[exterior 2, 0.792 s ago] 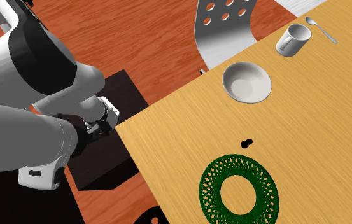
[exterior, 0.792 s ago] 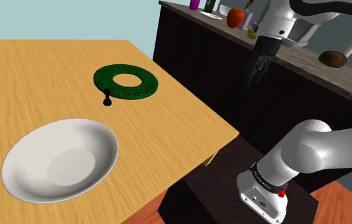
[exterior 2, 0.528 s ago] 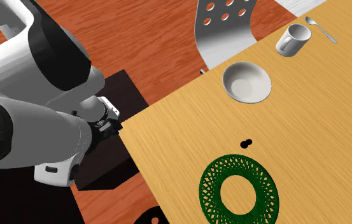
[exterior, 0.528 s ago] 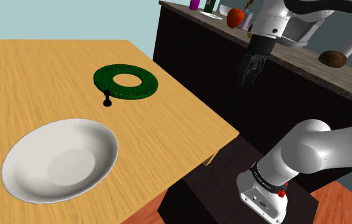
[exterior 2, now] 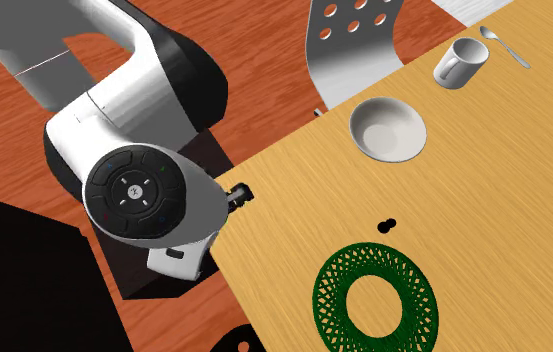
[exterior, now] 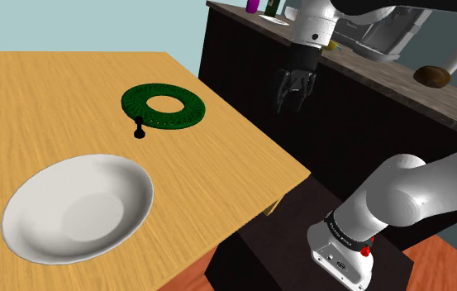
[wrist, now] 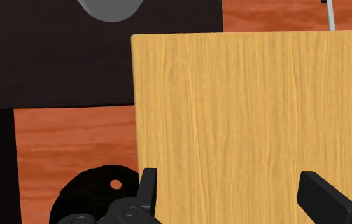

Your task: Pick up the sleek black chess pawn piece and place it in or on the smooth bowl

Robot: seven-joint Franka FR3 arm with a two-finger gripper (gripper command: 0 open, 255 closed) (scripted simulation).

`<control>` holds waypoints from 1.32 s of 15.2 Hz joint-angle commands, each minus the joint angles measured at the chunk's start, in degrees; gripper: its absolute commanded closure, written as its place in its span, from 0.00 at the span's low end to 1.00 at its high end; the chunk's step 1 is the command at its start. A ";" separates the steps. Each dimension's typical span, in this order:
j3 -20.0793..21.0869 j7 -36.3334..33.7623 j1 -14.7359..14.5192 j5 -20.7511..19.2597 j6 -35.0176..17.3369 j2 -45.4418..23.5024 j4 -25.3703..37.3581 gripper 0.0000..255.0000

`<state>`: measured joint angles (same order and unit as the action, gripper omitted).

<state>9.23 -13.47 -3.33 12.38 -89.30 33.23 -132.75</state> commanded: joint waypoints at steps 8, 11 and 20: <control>9.47 -15.04 -1.34 2.10 -5.71 -16.81 12.03 0.00; 12.07 -20.26 -1.84 1.13 -6.97 -23.26 17.35 0.00; 16.64 -36.12 -6.29 -6.08 -7.12 -45.26 38.31 0.00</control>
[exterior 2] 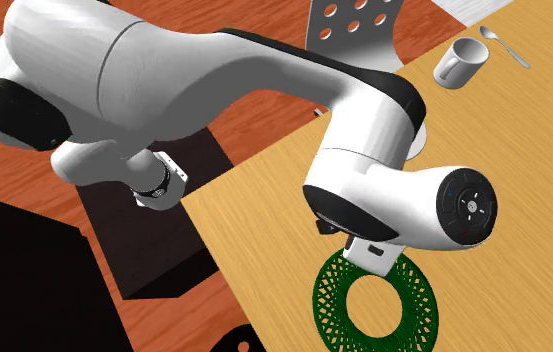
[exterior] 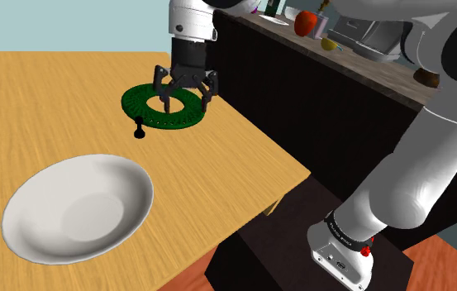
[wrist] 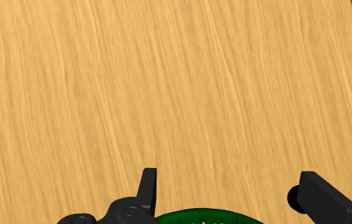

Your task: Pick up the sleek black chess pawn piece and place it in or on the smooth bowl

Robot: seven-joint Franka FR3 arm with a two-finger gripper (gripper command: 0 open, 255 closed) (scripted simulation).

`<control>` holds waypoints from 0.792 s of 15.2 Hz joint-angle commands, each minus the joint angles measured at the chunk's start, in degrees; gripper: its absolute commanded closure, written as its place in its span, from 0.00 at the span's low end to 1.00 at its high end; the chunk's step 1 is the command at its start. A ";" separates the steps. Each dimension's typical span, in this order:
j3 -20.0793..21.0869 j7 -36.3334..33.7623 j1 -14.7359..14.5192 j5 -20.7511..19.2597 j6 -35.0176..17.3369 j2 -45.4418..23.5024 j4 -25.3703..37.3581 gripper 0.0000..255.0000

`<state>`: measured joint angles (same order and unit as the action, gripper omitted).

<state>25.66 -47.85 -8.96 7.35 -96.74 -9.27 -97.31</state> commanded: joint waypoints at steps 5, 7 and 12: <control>0.05 -9.24 -5.95 -6.09 3.98 -16.74 19.64 0.00; -0.52 -11.70 -8.72 -8.00 6.65 -23.06 28.38 0.00; -0.88 -12.63 -9.79 -8.53 4.57 -25.29 28.46 0.00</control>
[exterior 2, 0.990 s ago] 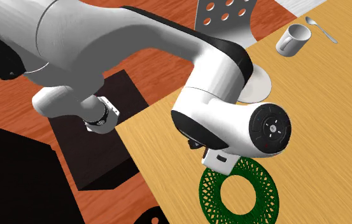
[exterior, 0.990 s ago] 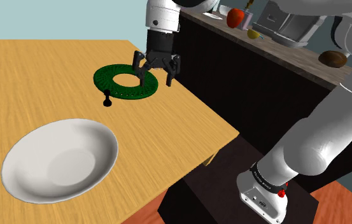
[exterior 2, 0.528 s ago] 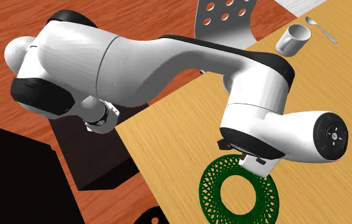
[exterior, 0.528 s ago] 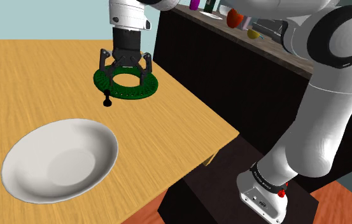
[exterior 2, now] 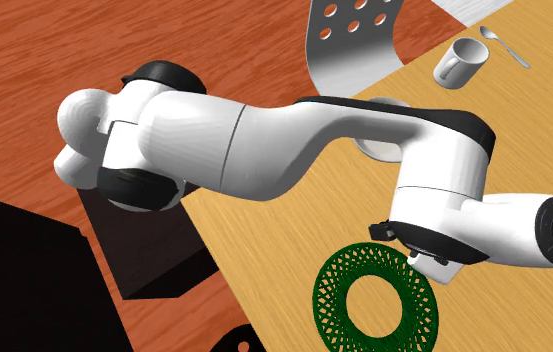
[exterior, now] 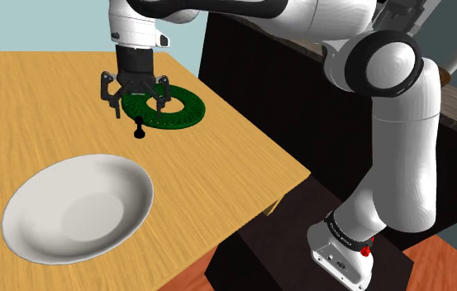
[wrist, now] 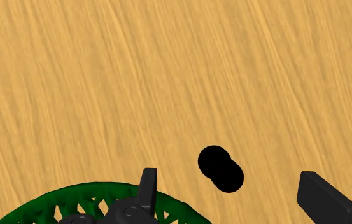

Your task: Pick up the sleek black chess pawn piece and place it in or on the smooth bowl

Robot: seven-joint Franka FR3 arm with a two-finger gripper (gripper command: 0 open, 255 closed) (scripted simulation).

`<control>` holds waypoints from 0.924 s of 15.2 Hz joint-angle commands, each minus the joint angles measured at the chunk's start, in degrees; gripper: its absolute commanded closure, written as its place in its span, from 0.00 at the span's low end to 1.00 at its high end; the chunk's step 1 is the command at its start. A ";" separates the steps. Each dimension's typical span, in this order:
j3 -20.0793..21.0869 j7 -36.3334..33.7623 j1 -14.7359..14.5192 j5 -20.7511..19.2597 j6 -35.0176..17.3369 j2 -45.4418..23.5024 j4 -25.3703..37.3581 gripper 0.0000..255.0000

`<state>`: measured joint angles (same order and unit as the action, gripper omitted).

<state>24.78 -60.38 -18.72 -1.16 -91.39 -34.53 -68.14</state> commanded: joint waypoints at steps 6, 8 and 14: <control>0.06 -0.02 0.27 0.18 -3.92 0.65 -4.55 0.00; 0.06 -0.02 0.27 0.17 -3.92 0.65 -4.55 0.00; 0.06 -0.02 0.27 0.18 -3.91 0.65 -4.54 1.00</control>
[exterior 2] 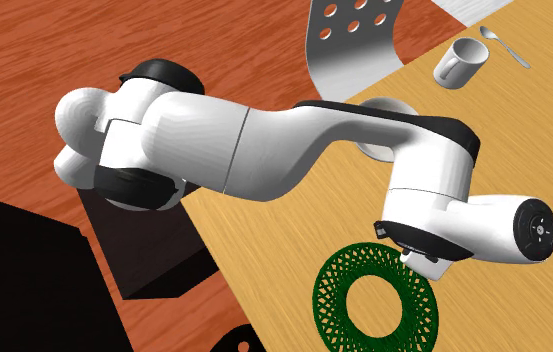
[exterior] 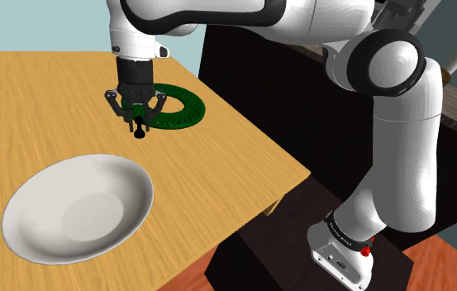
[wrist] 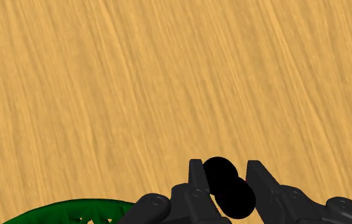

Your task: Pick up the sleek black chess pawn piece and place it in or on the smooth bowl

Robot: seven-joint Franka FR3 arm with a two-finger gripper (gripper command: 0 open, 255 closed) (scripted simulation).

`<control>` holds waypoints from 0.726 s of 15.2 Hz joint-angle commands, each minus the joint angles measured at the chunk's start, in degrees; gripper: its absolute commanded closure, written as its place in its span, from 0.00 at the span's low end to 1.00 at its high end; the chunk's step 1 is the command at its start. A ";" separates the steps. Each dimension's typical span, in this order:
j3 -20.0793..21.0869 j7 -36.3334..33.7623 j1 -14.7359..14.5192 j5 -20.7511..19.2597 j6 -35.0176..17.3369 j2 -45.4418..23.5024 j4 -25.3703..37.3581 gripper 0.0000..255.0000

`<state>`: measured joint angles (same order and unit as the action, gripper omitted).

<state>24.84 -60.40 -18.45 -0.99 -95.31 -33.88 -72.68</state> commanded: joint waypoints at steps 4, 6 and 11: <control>0.00 -0.01 -0.01 0.00 -0.01 0.00 -0.02 1.00; 0.00 0.00 0.00 0.00 0.02 0.00 0.02 1.00; 0.09 -0.26 -0.20 0.05 2.20 0.13 2.13 1.00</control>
<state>24.89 -60.56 -18.61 -0.99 -93.70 -33.91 -70.99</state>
